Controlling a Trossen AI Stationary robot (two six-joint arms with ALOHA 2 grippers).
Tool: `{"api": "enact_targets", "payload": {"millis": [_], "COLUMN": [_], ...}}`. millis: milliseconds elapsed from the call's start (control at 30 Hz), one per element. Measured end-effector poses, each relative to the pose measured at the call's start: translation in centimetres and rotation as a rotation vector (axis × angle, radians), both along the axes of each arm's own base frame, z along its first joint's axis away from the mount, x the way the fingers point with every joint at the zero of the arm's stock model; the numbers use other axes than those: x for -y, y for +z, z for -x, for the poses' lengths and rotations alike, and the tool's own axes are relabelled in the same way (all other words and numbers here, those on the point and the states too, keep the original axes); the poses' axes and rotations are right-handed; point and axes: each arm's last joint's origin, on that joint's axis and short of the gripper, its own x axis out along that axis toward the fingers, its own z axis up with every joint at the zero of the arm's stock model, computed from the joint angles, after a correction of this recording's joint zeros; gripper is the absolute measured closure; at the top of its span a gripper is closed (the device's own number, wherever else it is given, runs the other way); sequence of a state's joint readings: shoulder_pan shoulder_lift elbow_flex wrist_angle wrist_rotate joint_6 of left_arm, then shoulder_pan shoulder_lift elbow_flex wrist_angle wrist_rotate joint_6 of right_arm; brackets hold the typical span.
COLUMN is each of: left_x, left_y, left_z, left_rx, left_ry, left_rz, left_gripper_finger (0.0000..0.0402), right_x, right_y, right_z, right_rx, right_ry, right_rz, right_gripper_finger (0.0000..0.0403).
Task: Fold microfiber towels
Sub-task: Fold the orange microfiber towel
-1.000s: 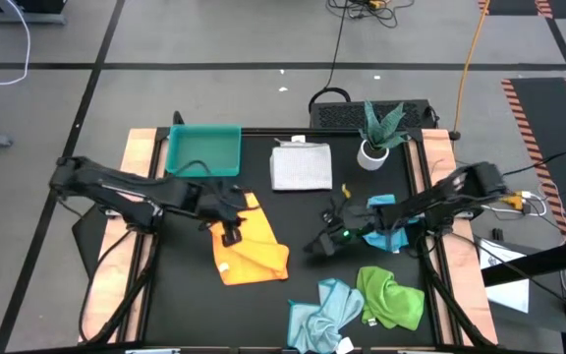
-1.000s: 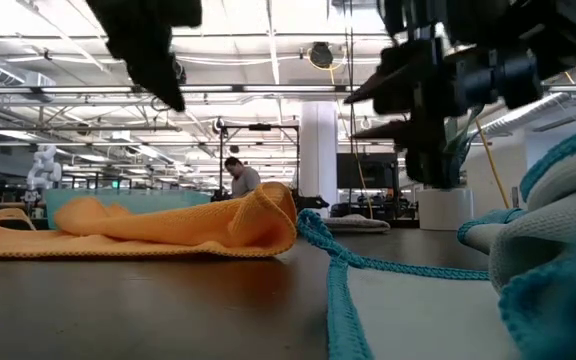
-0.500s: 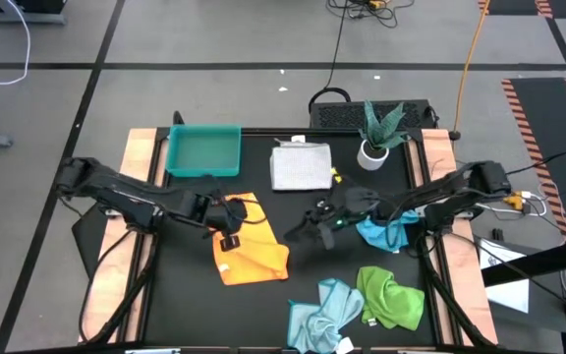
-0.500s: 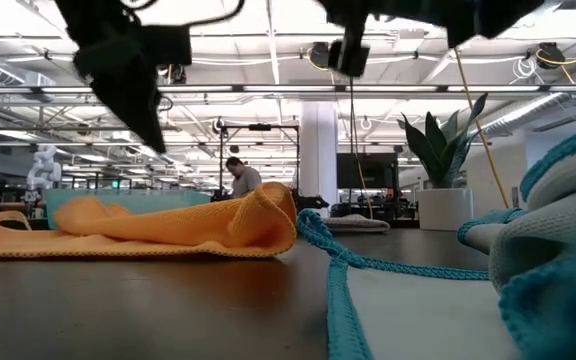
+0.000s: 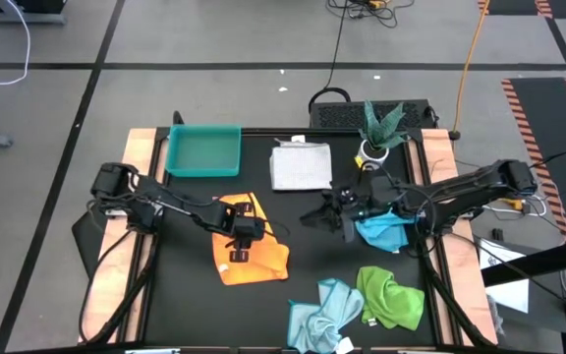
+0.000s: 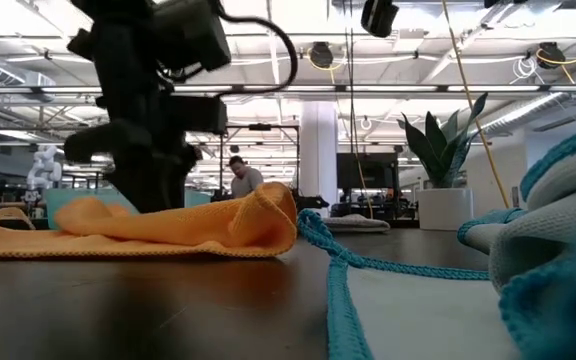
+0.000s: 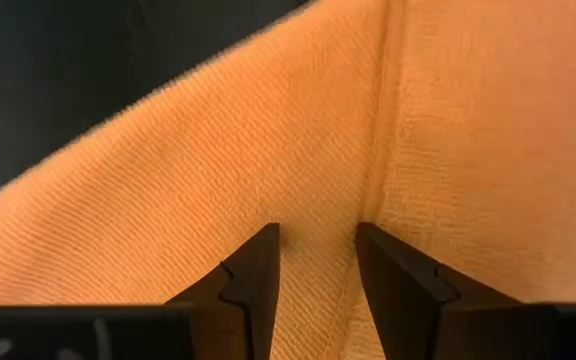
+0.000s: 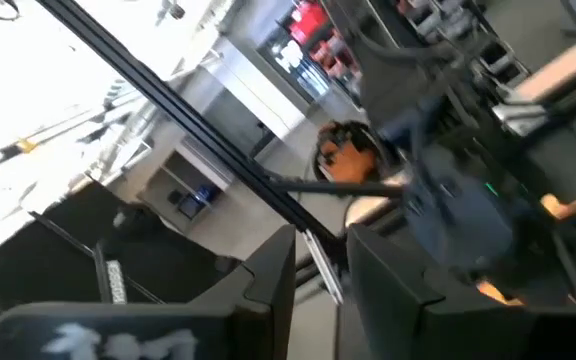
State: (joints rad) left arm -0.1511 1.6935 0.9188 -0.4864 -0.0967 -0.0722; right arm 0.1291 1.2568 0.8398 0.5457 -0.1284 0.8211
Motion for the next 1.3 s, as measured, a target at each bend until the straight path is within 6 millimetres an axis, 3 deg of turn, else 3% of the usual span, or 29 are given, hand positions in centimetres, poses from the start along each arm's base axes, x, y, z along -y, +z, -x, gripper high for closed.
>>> {"api": "enact_targets", "payload": {"millis": [133,467,567,700,867,1067,1167,1300], "left_x": [-0.6,-4.8,-4.7,-4.1,-3.7,-4.2,-4.2,-3.8], "left_y": [-0.4,-0.4,1.8,6.7,13.7,20.1,21.9,22.7], "left_z": [-0.6,-2.4,-3.2,-3.0,-0.1,5.1,7.4,9.1], "left_rx": [0.025,0.182,0.261,0.354,0.431,0.590,0.671,0.700], "left_ry": [0.025,0.419,0.409,0.376,0.388,0.473,0.502,0.500], "left_rz": [-0.019,-0.016,0.016,0.031,-0.019,-0.048,-0.067,-0.095], "left_gripper_finger": [0.0264,0.0264,0.0264,0.0264,0.0264,0.0264,0.0264,0.0264], "right_x": [0.0,0.0,0.1,0.1,-0.1,-1.3,-2.8,-4.3], "right_y": [0.4,0.3,-1.1,-3.6,-6.1,-9.9,-10.7,-10.6], "right_z": [0.5,0.9,1.1,0.9,-0.6,-4.7,-7.8,-12.0], "right_rx": [-0.003,-0.052,-0.203,-0.420,-0.505,-0.542,-0.571,-0.652], "right_ry": [0.001,0.008,-0.003,-0.044,-0.053,-0.028,0.052,0.115], "right_rz": [0.004,0.010,0.024,0.021,0.023,0.038,0.102,0.263], "right_gripper_finger": [0.0317,0.0317,0.0317,0.0317,0.0317,0.0341,0.0365,0.0398]}}
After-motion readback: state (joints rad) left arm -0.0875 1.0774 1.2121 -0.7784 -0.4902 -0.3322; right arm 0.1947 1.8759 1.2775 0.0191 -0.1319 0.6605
